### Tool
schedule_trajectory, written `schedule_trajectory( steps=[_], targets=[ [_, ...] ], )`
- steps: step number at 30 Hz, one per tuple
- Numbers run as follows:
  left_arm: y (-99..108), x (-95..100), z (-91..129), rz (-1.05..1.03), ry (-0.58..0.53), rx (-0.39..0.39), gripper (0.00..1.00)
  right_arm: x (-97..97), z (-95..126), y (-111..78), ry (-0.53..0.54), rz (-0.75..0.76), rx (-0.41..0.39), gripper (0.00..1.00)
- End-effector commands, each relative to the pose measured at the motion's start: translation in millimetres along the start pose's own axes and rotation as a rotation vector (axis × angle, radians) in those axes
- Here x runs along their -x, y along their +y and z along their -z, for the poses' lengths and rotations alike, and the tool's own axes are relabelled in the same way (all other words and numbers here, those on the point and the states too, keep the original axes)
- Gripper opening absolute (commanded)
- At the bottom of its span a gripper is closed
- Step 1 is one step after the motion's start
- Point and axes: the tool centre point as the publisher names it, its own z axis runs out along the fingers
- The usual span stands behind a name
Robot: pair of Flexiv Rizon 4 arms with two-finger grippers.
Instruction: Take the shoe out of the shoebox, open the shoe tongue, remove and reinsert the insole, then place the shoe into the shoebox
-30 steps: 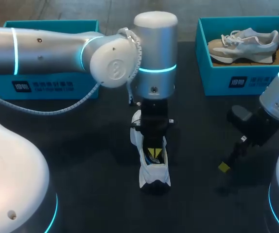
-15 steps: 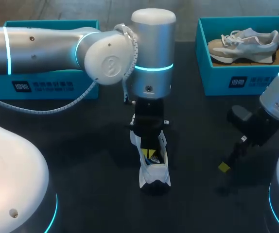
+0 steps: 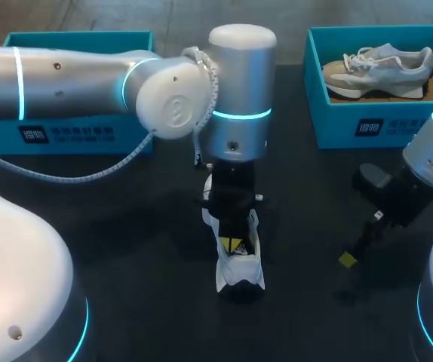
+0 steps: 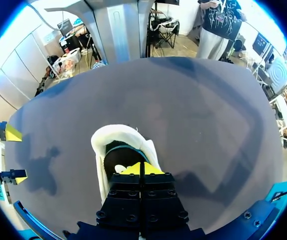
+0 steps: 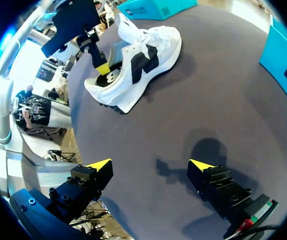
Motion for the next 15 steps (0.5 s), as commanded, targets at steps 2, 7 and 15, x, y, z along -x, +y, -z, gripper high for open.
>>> schedule_trajectory(
  steps=[2, 7, 15],
  targets=[
    [3, 1.4, -8, -0.006, 0.014, -0.007, 0.00, -1.1, -1, -0.5, -0.004, -0.002, -0.001, 1.00],
    [2, 1.4, -16, -0.013, 0.035, -0.014, 0.00, -1.1, -1, -0.5, -0.004, -0.002, -0.001, 1.00],
    [5, 1.9, -30, -0.003, 0.069, -0.014, 0.00, -1.1, -1, -0.5, -0.004, -0.002, -0.001, 1.00]
  ],
)
